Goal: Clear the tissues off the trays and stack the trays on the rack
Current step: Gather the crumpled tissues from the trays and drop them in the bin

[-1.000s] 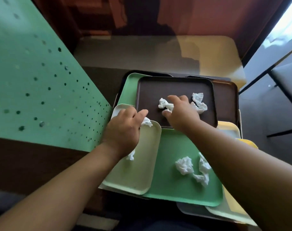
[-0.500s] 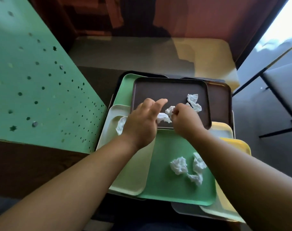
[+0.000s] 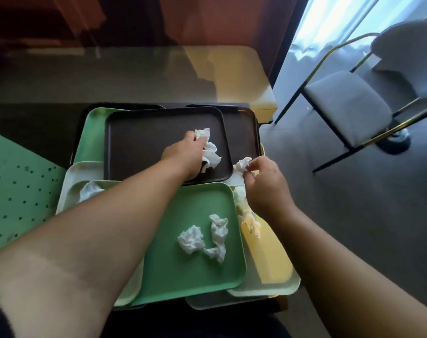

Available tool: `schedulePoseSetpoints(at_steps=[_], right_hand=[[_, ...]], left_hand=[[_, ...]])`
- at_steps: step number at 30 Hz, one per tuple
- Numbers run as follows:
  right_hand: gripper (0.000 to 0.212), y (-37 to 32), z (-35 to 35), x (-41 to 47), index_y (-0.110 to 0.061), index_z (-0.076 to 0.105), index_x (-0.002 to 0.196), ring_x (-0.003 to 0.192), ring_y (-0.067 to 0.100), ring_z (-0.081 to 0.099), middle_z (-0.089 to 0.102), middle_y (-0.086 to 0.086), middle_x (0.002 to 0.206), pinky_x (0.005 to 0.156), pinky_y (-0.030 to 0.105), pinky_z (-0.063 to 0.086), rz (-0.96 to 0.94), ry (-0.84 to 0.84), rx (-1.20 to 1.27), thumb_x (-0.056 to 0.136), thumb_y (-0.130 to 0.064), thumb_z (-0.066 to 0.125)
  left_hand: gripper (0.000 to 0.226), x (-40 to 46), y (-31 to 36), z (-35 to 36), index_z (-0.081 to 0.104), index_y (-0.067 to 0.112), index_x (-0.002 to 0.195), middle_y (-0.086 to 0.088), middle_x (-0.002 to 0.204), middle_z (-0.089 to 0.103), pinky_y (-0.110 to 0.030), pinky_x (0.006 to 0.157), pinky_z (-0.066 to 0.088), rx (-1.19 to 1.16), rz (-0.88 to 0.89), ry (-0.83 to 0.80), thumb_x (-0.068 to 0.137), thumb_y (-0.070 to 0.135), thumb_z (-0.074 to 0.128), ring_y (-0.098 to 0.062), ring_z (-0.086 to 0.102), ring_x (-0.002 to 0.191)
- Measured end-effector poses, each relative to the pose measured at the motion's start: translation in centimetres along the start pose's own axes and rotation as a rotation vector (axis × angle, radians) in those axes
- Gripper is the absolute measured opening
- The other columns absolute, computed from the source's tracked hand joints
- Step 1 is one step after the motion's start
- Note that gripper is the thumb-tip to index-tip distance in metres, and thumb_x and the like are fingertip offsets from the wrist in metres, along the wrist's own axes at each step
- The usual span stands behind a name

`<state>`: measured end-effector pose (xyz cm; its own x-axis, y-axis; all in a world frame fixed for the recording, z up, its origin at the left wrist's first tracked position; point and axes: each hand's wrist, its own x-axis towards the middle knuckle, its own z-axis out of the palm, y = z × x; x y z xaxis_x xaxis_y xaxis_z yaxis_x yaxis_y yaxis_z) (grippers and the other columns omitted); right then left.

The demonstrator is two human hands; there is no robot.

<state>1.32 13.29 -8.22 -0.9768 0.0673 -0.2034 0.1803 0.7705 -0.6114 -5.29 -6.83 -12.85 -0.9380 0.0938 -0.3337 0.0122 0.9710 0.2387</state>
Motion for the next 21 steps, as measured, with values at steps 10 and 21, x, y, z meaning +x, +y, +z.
schedulePoseSetpoints(at_steps=[10,21], right_hand=[[0.024,1.1,-0.9,-1.3,-0.028,0.054,0.122,0.088,0.022,0.061,0.062,-0.006,0.101,0.083,0.042,0.054,-0.015,-0.056,-0.037,0.099,-0.025,0.055],[0.054,2.0,-0.6,-3.1,-0.032,0.051,0.141,0.115,0.028,0.058,0.056,0.002,0.136,0.083,0.037,0.051,-0.018,-0.176,-0.262,0.089,-0.013,0.05]], left_hand=[[0.023,-2.9,2.4,-0.9,0.057,0.024,0.083,0.001,0.115,0.051,-0.035,0.078,0.047,-0.31,0.066,0.156,0.079,0.047,0.062,-0.025,0.053,0.094],[0.022,-11.7,4.5,0.9,0.058,0.019,0.1,0.006,0.09,0.055,-0.03,0.065,0.043,-0.549,0.206,0.193,0.082,0.009,0.065,-0.023,0.054,0.077]])
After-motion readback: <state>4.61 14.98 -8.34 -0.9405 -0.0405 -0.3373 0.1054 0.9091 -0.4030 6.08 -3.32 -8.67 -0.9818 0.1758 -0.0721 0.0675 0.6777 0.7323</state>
